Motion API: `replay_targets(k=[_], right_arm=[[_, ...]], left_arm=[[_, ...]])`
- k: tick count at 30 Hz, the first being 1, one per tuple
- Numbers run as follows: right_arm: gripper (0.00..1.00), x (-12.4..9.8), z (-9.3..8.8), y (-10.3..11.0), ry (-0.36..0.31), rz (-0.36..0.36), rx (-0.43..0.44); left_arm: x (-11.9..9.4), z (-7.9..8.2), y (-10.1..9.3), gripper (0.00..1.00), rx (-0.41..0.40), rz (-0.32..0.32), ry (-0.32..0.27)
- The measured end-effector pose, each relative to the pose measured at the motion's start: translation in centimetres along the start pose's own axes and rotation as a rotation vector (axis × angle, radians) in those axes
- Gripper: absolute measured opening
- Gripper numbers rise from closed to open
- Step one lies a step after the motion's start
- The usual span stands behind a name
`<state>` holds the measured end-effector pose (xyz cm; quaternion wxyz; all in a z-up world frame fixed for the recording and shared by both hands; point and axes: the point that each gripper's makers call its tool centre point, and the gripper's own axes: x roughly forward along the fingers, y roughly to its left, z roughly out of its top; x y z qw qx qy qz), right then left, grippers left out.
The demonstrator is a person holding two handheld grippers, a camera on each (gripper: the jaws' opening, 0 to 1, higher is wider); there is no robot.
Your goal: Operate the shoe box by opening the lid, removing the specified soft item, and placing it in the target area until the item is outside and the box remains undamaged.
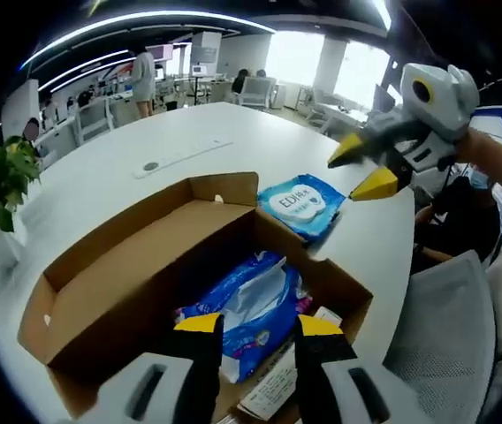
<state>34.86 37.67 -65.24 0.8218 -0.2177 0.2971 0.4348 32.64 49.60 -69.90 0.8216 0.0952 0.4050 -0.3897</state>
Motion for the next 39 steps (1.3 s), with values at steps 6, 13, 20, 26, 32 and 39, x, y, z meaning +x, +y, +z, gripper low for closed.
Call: replay_targets(k=[6, 13, 20, 26, 32, 39], right_arm=[[0.22, 1.8, 0.9, 0.8, -0.004, 0.040, -0.008], [0.20, 3.7, 1.3, 1.9, 0.006, 0.081, -0.011], [0.18, 5.6, 1.7, 3.0, 0.024, 0.117, -0.028], [0.16, 7.1, 1.9, 3.8, 0.036, 0.139, -0.033], [0.15, 8.6, 1.5, 4.6, 0.071, 0.161, -0.054], [0.11, 10.3, 1.1, 5.1, 0.113, 0.164, -0.098]], left_arm=[[0.7, 0.0, 0.5, 0.27, 0.021, -0.026, 0.017], [1.4, 0.3, -0.5, 0.26, 0.078, -0.103, 0.037], [2.3, 0.4, -1.4, 0.26, 0.160, -0.163, 0.076], [3.1, -0.5, -0.9, 0.24, 0.152, -0.165, 0.129], [3.7, -1.5, -0.7, 0.16, 0.159, -0.165, 0.181], [3.8, -2.0, -0.6, 0.02, 0.190, -0.168, 0.201]])
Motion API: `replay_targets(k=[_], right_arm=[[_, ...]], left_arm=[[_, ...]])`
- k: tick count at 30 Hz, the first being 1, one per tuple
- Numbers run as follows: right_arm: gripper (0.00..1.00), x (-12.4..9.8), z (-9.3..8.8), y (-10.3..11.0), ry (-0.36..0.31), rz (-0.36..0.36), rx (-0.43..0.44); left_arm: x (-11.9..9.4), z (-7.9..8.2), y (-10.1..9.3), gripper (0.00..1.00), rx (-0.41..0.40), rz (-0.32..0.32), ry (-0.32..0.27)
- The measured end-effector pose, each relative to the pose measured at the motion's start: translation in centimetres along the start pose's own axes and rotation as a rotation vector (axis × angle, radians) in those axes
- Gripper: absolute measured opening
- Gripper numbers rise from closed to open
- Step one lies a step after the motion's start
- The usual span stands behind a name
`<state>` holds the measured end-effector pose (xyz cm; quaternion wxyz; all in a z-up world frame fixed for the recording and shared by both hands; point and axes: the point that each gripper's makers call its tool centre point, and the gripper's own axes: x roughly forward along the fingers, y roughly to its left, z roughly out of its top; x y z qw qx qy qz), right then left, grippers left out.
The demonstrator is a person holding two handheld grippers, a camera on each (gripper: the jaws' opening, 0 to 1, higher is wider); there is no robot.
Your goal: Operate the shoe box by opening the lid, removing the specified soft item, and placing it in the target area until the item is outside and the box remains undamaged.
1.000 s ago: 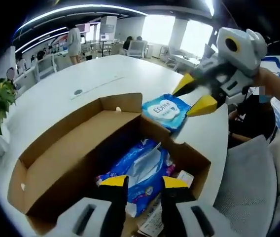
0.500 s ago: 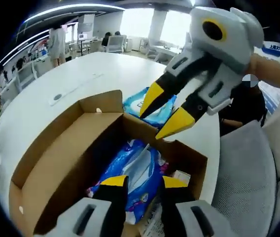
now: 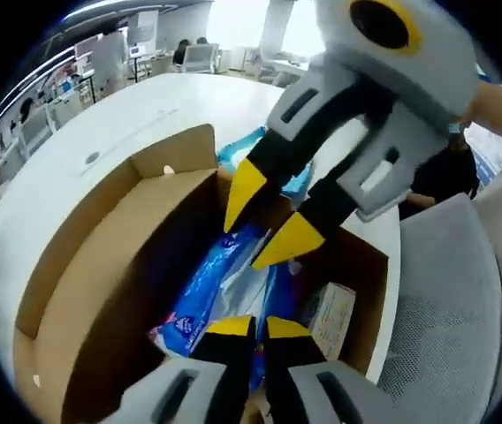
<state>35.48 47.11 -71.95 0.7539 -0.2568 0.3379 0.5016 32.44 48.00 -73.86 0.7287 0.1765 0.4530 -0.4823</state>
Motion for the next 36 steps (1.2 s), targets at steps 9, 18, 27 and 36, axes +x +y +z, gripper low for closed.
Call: replay_targets(k=[9, 18, 27, 36], right_arm=[[0.00, 2.1, -1.2, -0.2, 0.093, -0.024, -0.006], [0.00, 1.4, -0.5, 0.2, 0.066, -0.024, -0.008], [0.00, 0.3, 1.4, 0.4, -0.003, -0.009, 0.047], [0.00, -1.8, 3.7, 0.6, -0.072, -0.015, 0.032]], left_arm=[[-0.3, 0.0, 0.0, 0.00, -0.015, -0.001, -0.021], [-1.1, -0.1, -0.1, 0.00, -0.042, 0.010, -0.033], [-2.9, 0.2, 0.0, 0.00, -0.046, 0.044, -0.047], [-5.4, 1.0, -0.1, 0.00, -0.048, 0.068, -0.080]])
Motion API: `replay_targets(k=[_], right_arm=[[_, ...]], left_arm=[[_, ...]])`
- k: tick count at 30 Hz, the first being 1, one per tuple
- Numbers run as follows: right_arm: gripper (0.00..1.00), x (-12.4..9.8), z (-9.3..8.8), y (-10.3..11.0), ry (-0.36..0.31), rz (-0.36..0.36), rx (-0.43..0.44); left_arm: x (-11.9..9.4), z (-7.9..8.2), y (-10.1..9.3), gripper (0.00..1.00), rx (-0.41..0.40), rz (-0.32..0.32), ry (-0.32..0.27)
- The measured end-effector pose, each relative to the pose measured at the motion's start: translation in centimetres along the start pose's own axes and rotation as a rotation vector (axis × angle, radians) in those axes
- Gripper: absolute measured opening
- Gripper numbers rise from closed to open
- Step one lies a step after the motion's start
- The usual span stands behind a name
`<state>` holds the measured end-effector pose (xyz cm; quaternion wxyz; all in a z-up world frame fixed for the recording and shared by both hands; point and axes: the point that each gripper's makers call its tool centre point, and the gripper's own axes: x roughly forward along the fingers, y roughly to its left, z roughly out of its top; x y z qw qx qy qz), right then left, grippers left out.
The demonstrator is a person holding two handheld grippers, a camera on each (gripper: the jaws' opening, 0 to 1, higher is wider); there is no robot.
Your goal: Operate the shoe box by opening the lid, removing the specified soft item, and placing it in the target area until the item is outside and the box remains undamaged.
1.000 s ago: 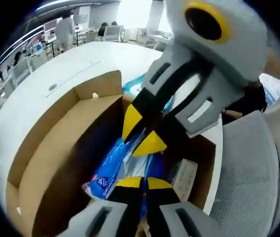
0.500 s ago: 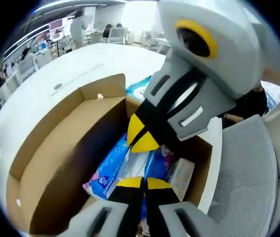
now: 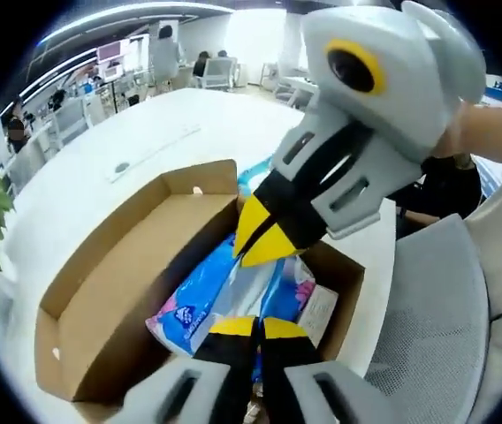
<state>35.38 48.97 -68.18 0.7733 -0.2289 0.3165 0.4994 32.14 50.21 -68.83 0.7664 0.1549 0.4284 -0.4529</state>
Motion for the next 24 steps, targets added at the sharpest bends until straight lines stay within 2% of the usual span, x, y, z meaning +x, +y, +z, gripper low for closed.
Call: replay_targets(k=[8, 14, 24], right_arm=[[0.00, -2.2, 2.1, 0.1, -0.051, -0.004, -0.032], [0.00, -4.6, 3.6, -0.4, -0.105, -0.006, 0.007], [0.00, -8.4, 3.6, -1.5, -0.128, -0.020, -0.001]], left_arm=[[-2.2, 1.5, -0.3, 0.00, 0.028, 0.029, -0.010], [-3.7, 3.5, -1.2, 0.00, 0.043, 0.035, -0.043], [-4.5, 7.6, -3.4, 0.00, 0.111, 0.029, -0.089]])
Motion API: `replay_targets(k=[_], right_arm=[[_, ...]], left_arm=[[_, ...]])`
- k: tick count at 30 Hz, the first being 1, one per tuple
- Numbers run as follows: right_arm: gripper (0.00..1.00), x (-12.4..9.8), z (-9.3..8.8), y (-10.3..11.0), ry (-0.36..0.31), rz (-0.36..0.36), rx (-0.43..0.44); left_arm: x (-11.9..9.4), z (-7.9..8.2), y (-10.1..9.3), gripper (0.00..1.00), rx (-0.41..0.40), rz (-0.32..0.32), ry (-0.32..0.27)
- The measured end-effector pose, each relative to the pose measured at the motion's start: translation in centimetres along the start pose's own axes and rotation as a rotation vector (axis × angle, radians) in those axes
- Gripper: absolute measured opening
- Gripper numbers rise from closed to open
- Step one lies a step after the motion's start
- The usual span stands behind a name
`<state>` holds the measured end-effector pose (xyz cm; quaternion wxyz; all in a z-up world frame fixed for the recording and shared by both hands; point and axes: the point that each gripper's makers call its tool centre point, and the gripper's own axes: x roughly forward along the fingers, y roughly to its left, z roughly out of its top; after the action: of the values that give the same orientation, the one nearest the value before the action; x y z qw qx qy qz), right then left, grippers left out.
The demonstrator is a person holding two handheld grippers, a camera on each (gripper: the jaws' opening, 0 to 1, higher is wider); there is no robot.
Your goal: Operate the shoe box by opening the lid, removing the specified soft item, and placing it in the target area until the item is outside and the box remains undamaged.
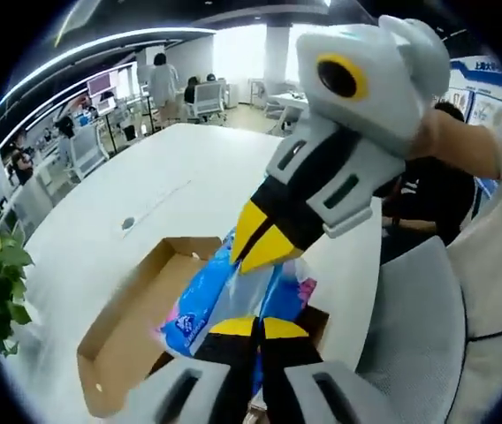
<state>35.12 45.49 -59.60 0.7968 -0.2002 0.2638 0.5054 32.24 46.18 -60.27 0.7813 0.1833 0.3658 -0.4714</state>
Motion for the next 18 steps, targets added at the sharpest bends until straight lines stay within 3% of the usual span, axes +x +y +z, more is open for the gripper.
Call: replay_targets(k=[18], right_arm=[[0.00, -6.5, -3.7, -3.2, 0.014, -0.042, 0.038]], left_arm=[[3.2, 6.4, -4.3, 0.00, 0.101, -0.119, -0.023]])
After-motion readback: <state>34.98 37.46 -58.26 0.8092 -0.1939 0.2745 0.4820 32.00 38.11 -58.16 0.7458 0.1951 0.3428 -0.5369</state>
